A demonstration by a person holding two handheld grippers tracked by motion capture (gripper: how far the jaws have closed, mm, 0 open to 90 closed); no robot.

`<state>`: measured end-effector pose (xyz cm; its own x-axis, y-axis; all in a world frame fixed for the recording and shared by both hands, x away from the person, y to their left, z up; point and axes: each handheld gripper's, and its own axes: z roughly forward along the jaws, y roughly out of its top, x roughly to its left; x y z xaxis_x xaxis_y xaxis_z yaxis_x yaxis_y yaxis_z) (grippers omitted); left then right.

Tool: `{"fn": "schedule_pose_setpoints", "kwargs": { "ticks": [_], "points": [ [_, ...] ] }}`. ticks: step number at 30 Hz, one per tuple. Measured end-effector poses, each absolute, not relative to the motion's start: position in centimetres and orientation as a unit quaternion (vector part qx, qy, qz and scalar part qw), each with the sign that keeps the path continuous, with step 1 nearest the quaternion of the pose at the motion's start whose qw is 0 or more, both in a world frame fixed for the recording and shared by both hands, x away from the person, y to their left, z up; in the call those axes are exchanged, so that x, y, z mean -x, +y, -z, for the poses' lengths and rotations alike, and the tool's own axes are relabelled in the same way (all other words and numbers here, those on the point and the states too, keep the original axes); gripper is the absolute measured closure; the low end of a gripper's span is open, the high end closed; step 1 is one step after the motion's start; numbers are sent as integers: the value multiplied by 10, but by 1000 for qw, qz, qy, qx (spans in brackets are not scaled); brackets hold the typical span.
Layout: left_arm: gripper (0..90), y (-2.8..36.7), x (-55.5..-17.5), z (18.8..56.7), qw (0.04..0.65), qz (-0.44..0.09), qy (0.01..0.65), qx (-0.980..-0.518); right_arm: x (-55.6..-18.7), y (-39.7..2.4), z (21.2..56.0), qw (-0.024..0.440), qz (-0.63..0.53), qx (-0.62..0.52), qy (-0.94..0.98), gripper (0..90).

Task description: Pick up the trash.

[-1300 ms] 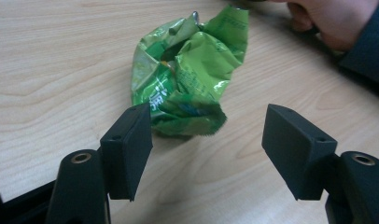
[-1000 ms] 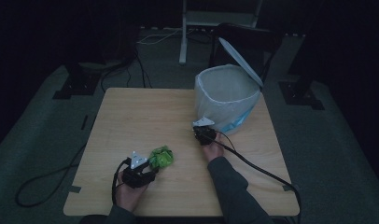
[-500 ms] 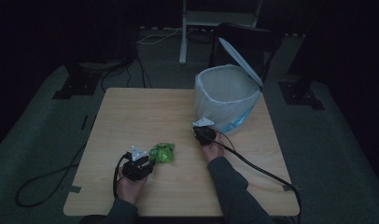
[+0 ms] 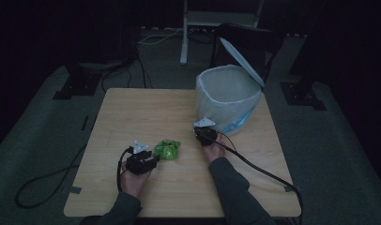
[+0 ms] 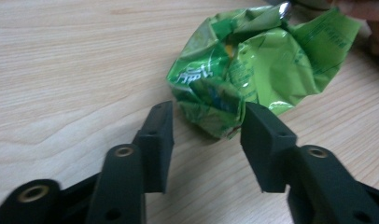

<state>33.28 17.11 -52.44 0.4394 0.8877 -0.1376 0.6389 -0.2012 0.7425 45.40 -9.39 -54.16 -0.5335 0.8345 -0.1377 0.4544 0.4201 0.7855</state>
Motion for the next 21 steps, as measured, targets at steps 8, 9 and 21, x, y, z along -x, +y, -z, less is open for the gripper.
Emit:
{"fn": "schedule_pose_setpoints", "kwargs": {
  "ticks": [8, 9, 21],
  "points": [
    [469, 162, -331, 523, 393, -159, 495, -758, -454, -94, 542, 267, -357, -403, 799, 900],
    [495, 162, -332, 523, 393, -162, 497, -757, -454, -94, 542, 267, -357, -403, 799, 900],
    [794, 166, -341, 520, 386, -170, 502, -755, -454, -94, 542, 268, -357, -401, 800, 900]
  ]
}}
